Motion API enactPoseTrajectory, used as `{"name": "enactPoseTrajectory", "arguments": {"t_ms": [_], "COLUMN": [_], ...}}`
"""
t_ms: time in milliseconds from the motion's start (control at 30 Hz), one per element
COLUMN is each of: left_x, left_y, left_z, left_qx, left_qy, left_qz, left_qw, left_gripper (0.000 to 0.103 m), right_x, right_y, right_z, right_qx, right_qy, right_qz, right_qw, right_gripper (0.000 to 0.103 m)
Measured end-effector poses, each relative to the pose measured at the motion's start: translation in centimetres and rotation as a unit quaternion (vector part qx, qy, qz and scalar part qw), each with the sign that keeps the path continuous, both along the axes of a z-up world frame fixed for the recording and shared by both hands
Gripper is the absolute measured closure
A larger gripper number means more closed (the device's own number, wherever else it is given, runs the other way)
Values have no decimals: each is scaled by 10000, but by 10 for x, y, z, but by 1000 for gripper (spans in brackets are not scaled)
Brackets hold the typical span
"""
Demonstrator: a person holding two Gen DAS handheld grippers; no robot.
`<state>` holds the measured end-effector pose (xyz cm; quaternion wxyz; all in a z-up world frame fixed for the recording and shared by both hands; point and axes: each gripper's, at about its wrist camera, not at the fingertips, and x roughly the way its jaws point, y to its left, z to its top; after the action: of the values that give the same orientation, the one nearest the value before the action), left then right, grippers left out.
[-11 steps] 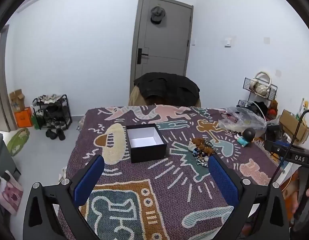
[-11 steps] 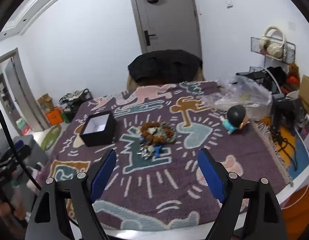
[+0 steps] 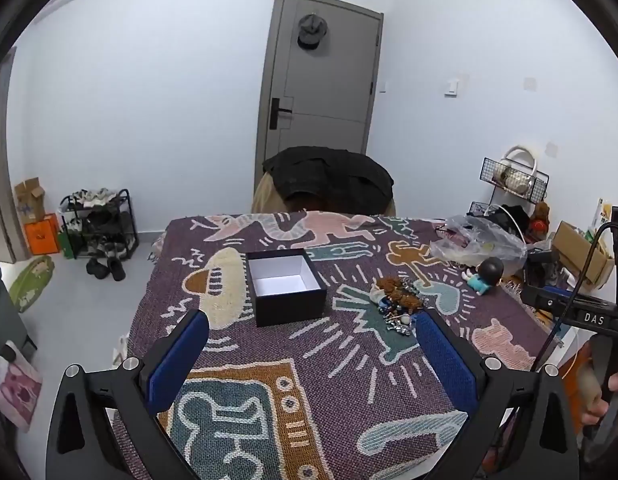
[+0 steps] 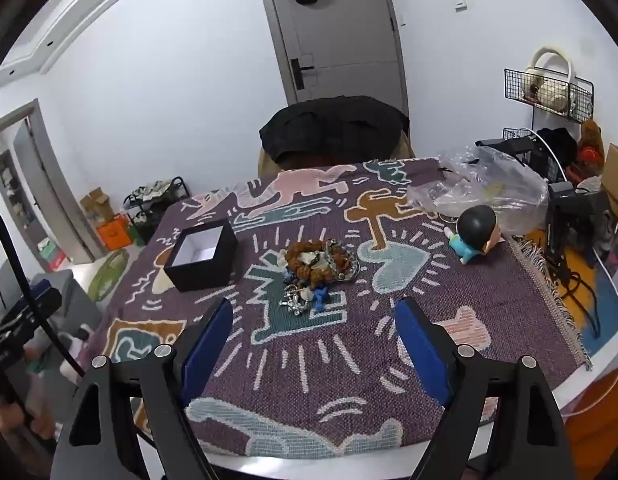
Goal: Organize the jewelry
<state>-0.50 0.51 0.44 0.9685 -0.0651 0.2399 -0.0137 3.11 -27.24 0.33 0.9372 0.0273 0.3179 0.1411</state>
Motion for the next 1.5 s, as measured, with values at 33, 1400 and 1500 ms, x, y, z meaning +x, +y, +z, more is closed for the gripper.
{"name": "enactPoseTrajectory", "arguments": {"t_ms": [33,1400,1500], "left_x": [0,-2,0], "left_y": [1,2,3], "left_z": [2,-4,-4], "left_qx": [4,-163,-167], "left_qy": [-5,37,49], "left_qz": [-5,-108,-121], "left_qw": [10000,9998,9998], "left_gripper": [0,0,0], "right_x": [1,3,6], "right_y": [1,-3,-5], "right_z": [1,7,6], "right_qx": [-56,-410,-223], "right_qy": [-3,-191,-61], "right_qz": [-7,13,122], "right_qw": [10000,9990,9997], "right_gripper": [20,20,20]}}
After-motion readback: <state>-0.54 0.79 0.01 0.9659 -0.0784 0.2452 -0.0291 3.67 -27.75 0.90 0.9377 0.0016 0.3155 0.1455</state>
